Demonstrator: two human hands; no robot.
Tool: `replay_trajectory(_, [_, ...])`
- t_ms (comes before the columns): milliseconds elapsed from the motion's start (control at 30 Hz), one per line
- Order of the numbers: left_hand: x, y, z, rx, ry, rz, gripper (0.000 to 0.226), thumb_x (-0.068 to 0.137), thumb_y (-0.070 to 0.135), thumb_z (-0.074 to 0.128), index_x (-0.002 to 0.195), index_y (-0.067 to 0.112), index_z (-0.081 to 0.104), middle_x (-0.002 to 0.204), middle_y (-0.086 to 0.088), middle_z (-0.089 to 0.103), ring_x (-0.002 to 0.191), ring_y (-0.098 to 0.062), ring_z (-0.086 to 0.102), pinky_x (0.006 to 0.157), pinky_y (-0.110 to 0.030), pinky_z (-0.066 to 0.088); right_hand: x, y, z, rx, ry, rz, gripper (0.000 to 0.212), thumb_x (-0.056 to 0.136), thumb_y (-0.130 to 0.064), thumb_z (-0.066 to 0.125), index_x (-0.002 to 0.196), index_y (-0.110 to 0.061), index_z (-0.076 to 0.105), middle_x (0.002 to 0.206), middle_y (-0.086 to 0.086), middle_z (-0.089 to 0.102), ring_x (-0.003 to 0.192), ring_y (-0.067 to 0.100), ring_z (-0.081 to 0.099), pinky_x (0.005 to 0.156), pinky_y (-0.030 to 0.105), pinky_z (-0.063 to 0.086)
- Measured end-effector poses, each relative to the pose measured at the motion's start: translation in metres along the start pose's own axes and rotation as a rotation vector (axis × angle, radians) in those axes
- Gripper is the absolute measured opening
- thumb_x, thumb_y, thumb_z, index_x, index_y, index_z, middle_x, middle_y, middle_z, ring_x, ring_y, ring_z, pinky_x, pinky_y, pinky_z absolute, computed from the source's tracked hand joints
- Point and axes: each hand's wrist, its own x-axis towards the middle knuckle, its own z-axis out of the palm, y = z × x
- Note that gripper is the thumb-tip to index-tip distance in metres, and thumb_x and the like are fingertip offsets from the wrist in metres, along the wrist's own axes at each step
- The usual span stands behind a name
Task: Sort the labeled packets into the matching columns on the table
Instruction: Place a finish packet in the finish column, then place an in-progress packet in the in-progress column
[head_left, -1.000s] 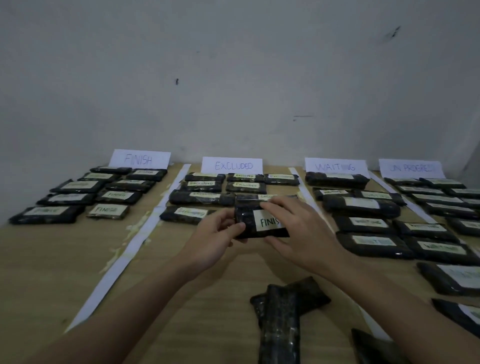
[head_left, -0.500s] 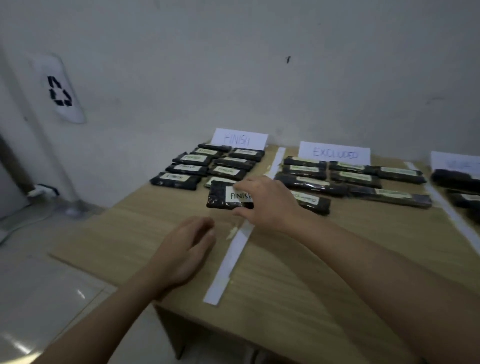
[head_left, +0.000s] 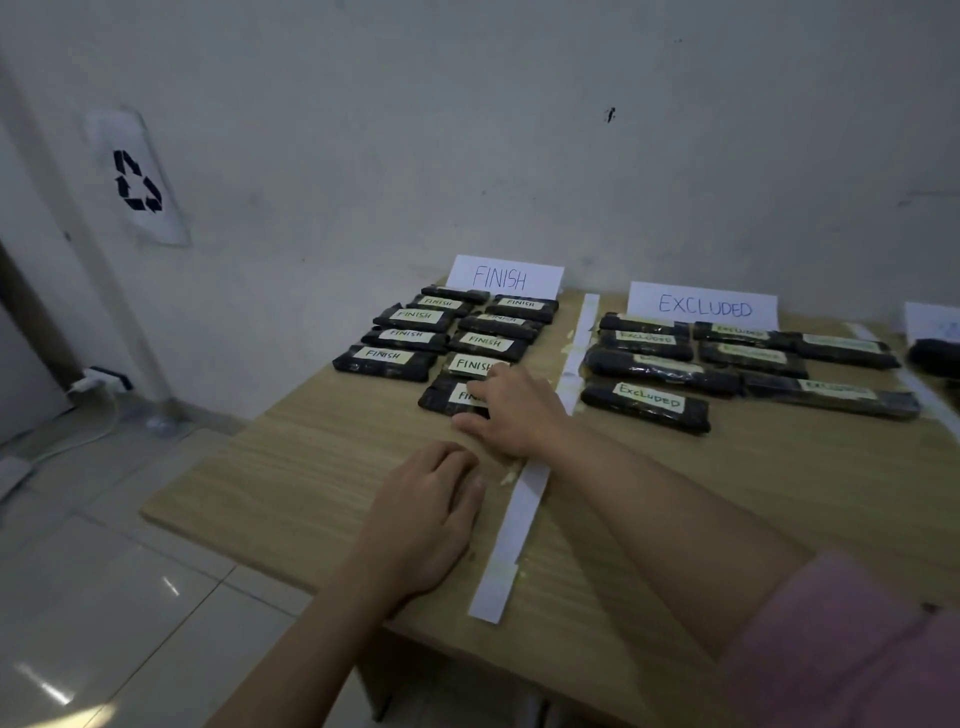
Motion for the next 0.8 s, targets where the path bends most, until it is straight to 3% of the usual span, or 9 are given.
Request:
replay_trajectory(200, [0.008, 0.007, -0.007, 0.032, -0.016, -0.013, 0.039, 0.091, 0.04, 0.039, 0.117, 0.017, 0.056, 0.121, 0.002, 0.056, 0.106, -0.016, 0.053, 0.09, -0.031, 0.041, -0.032, 0.025, -0.031, 0.221, 0.051, -0.132, 0.042, 0.091, -0.037, 0.052, 0.128, -0.017, 0.052, 0.128, 0.007, 0.053, 0.118, 0.024, 0.047, 0.096, 0.042, 0.041])
replay_trajectory(333, [0.022, 0.037, -0.008, -0.005, -0.032, 0.131, 0.061, 0.082, 0.052, 0.024, 0.119, 0.017, 0.056, 0.119, 0.001, 0.057, 0.108, -0.018, 0.054, 0.089, -0.032, 0.042, -0.075, 0.059, -0.054, 0.307, 0.152, -0.18, 0.036, 0.089, -0.028, 0.057, 0.122, -0.014, 0.058, 0.121, 0.005, 0.061, 0.107, 0.016, 0.055, 0.096, 0.035, 0.042])
replay_trajectory(433, [0.032, 0.069, 0.0, 0.034, -0.071, 0.252, 0.051, 0.085, 0.044, 0.032, 0.124, 0.018, 0.054, 0.125, 0.003, 0.056, 0.115, -0.015, 0.051, 0.092, -0.026, 0.037, -0.115, 0.088, -0.069, 0.297, 0.233, -0.152, 0.031, 0.088, -0.025, 0.06, 0.117, -0.014, 0.062, 0.114, 0.002, 0.065, 0.1, 0.014, 0.059, 0.092, 0.031, 0.045])
replay_trajectory(633, [0.039, 0.123, 0.033, 0.09, -0.156, 0.453, 0.06, 0.085, 0.049, 0.024, 0.128, 0.019, 0.052, 0.132, 0.001, 0.054, 0.121, -0.019, 0.05, 0.102, -0.034, 0.037, -0.202, 0.146, -0.086, 0.182, 0.255, 0.002, 0.033, 0.09, -0.024, 0.057, 0.121, -0.015, 0.059, 0.12, 0.001, 0.062, 0.112, 0.015, 0.055, 0.098, 0.029, 0.041])
replay_trajectory(800, [0.032, 0.164, 0.057, 0.076, -0.212, 0.593, 0.065, 0.084, 0.05, 0.018, 0.129, 0.018, 0.051, 0.133, 0.001, 0.054, 0.123, -0.017, 0.047, 0.101, -0.024, 0.031, -0.268, 0.177, -0.096, 0.167, 0.224, 0.1, 0.03, 0.091, -0.02, 0.055, 0.121, -0.016, 0.06, 0.123, -0.001, 0.061, 0.115, 0.012, 0.053, 0.1, 0.025, 0.038])
